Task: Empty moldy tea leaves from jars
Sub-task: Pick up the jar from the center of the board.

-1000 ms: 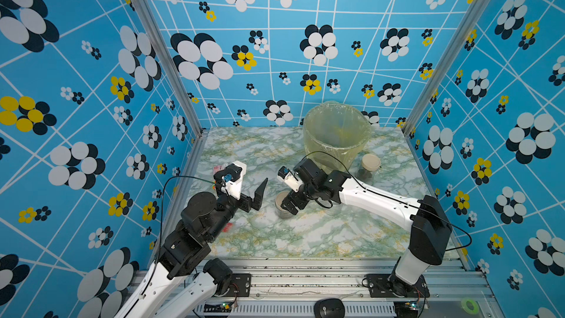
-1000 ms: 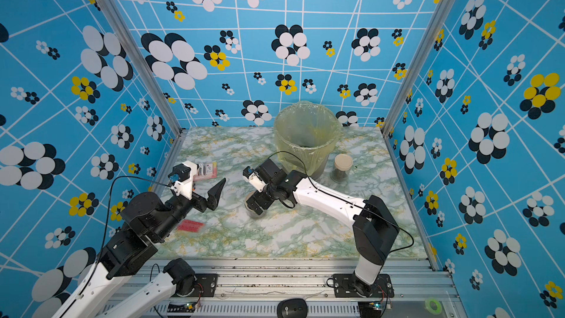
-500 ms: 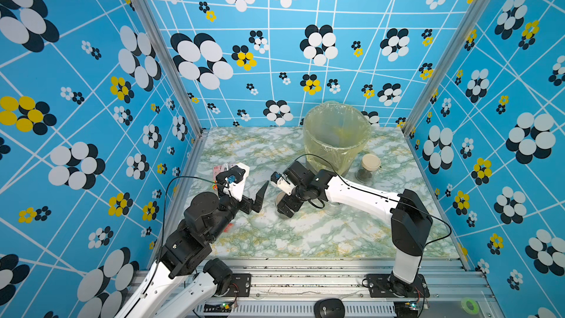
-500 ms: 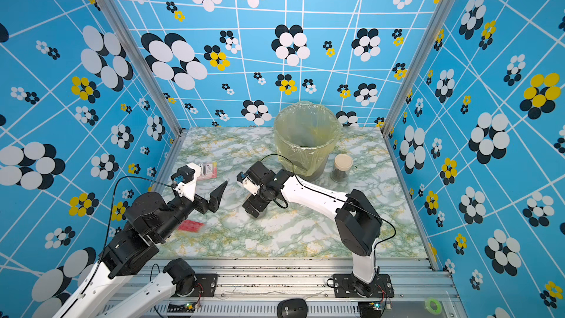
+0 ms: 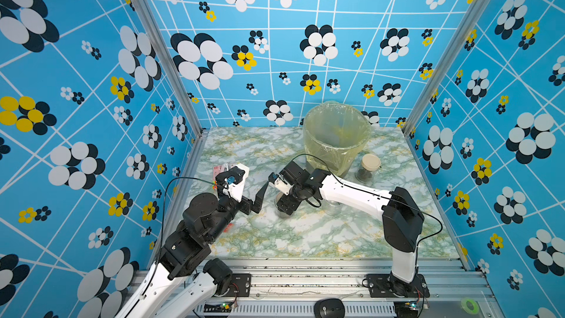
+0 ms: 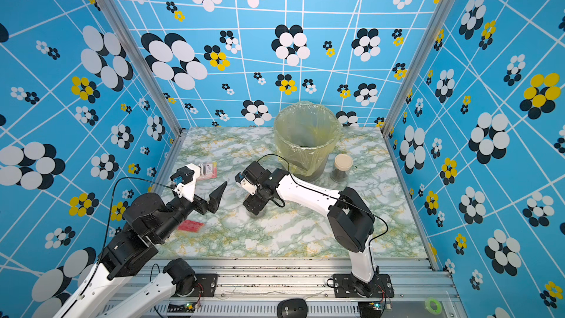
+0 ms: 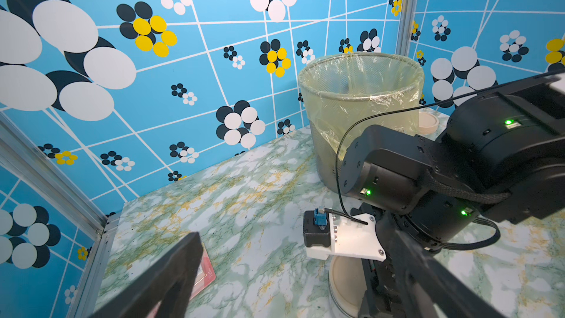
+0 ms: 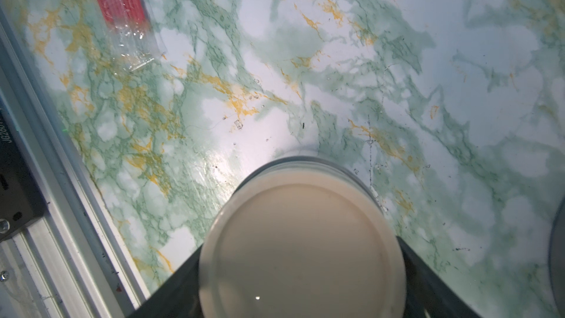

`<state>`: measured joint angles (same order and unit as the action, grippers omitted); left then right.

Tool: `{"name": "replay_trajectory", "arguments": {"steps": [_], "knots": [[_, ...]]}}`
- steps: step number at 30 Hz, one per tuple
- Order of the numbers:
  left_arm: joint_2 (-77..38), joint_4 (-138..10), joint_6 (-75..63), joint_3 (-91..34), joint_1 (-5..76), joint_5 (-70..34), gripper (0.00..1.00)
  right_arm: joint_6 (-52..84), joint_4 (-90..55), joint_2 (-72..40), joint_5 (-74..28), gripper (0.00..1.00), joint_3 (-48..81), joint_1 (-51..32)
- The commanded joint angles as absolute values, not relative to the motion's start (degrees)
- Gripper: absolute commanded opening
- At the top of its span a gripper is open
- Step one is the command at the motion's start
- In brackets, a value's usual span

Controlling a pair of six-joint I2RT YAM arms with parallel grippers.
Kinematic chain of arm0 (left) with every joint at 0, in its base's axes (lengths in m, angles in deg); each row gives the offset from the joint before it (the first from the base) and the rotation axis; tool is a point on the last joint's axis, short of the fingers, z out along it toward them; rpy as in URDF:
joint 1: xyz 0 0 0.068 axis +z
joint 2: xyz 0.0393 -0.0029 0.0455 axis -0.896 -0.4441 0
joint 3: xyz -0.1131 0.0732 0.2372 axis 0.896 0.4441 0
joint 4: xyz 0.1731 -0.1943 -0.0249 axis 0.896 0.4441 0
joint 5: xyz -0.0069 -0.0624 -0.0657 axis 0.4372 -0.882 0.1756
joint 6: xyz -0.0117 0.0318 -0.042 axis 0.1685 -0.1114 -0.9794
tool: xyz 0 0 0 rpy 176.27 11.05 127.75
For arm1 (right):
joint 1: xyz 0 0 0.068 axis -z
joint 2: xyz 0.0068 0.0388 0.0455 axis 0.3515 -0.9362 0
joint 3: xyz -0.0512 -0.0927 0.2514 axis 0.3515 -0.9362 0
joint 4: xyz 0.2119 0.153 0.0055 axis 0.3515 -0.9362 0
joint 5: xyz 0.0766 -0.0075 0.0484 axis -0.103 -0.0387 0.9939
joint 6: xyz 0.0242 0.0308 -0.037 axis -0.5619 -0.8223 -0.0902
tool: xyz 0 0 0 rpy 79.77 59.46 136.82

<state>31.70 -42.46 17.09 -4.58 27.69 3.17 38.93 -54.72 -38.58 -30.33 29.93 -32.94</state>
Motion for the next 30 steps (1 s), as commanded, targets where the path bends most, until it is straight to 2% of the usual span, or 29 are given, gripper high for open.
{"name": "replay_trajectory", "arguments": {"steps": [1,11,21,26,30], "knots": [[32.1,-42.9,18.1,-4.1,27.8,2.5,0.99,38.6,-56.5,-38.8,-31.2,0.74,31.5,-33.3],[30.6,-43.5,18.1,-5.7,28.0,0.0,0.99,37.6,-59.4,-33.8,-31.2,0.64,35.7,-33.2],[28.4,-51.8,17.3,-6.7,30.2,-17.3,0.99,33.9,-69.8,-25.8,-27.9,0.57,43.8,-30.6],[23.3,-64.7,15.1,-4.6,34.5,-31.1,0.99,31.4,-76.7,-22.9,-27.3,0.55,50.0,-28.8],[17.0,-75.3,14.7,-6.1,35.3,-37.7,0.99,29.3,-82.9,-21.7,-27.5,0.54,55.7,-26.7]]}}
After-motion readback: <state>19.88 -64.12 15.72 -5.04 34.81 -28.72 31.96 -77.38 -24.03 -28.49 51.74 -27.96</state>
